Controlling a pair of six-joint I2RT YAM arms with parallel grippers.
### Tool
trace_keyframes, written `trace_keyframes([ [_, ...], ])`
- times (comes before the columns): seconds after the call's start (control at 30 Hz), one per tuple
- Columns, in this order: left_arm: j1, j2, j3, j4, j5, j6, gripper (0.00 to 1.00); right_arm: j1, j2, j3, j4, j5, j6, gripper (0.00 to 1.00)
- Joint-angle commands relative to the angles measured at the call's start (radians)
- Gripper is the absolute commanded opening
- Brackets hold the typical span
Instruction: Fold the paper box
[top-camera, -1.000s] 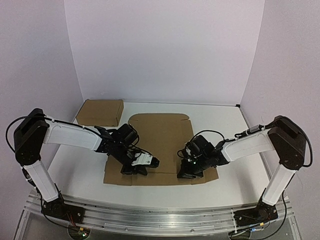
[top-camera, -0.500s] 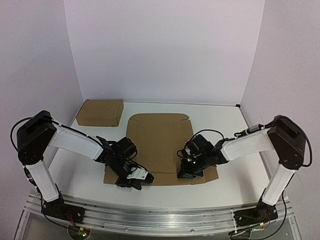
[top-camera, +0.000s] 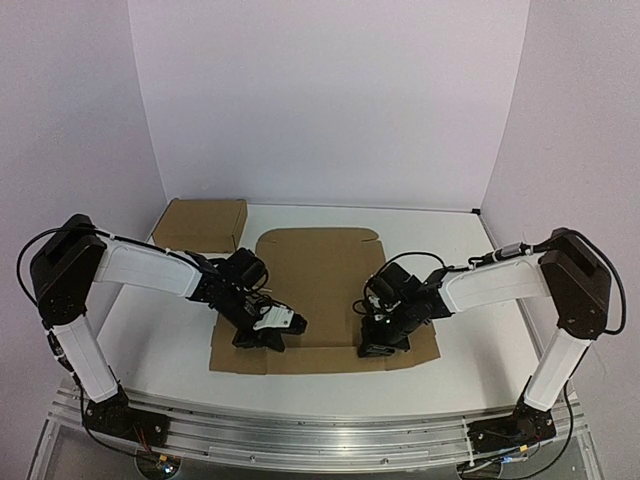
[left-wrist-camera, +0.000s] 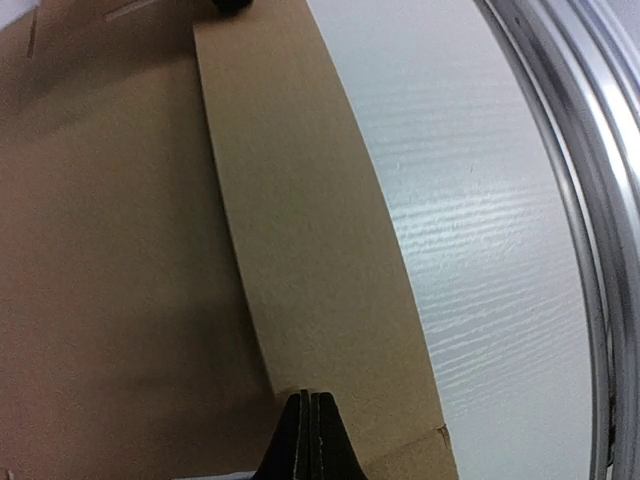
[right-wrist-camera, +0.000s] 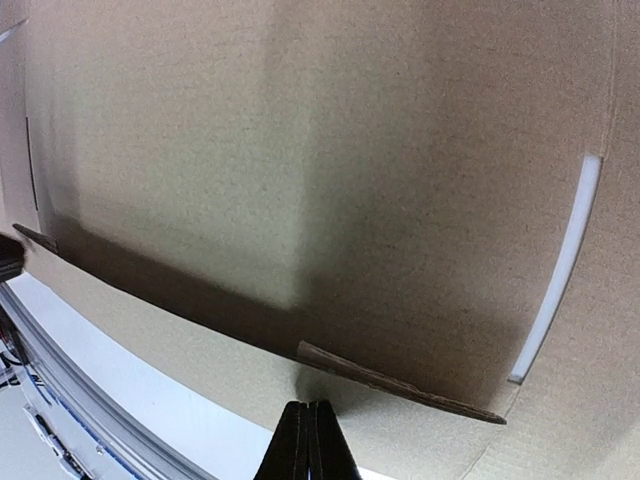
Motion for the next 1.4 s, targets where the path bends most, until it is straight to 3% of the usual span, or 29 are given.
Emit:
trace_keyframes([
  [0.0, -0.011, 0.069, -0.043, -0.077, -0.047, 0.103, 0.00, -0.003, -0.050, 0.040, -0.104, 0.047, -0.014, 0.00],
  [0.23, -0.010, 0.090, -0.044, -0.056, -0.083, 0.117, 0.00, -0.004, -0.063, -0.012, -0.122, 0.126, 0.032, 0.00],
  [0.43, -0.009, 0.090, -0.059, -0.055, -0.095, 0.128, 0.00, -0.014, 0.081, -0.115, -0.110, 0.071, 0.053, 0.00],
  [0.57, -0.009, 0.083, -0.072, -0.046, -0.100, 0.122, 0.00, -0.013, 0.051, -0.152, -0.112, 0.086, 0.083, 0.00],
  [0.67, -0.009, 0.081, -0.076, -0.036, -0.103, 0.127, 0.00, -0.013, -0.010, -0.097, -0.138, 0.079, 0.044, 0.00],
  [0.8, -0.009, 0.083, -0.074, -0.027, -0.107, 0.141, 0.00, -0.034, -0.076, 0.129, -0.251, 0.104, -0.081, 0.01],
  [0.93, -0.009, 0.083, -0.077, -0.021, -0.107, 0.156, 0.00, -0.175, -0.095, 0.283, -0.303, 0.125, -0.122, 0.20],
  [1.1, -0.010, 0.080, -0.071, -0.022, -0.105, 0.157, 0.00, -0.342, 0.007, 0.387, -0.346, 0.156, -0.155, 0.58],
  [1.23, -0.011, 0.077, -0.069, -0.022, -0.107, 0.165, 0.00, -0.375, 0.159, 0.503, -0.357, 0.129, -0.202, 0.86],
  [1.37, -0.011, 0.076, -0.068, -0.018, -0.105, 0.168, 0.00, -0.382, 0.293, 0.592, -0.362, 0.074, -0.244, 0.87],
])
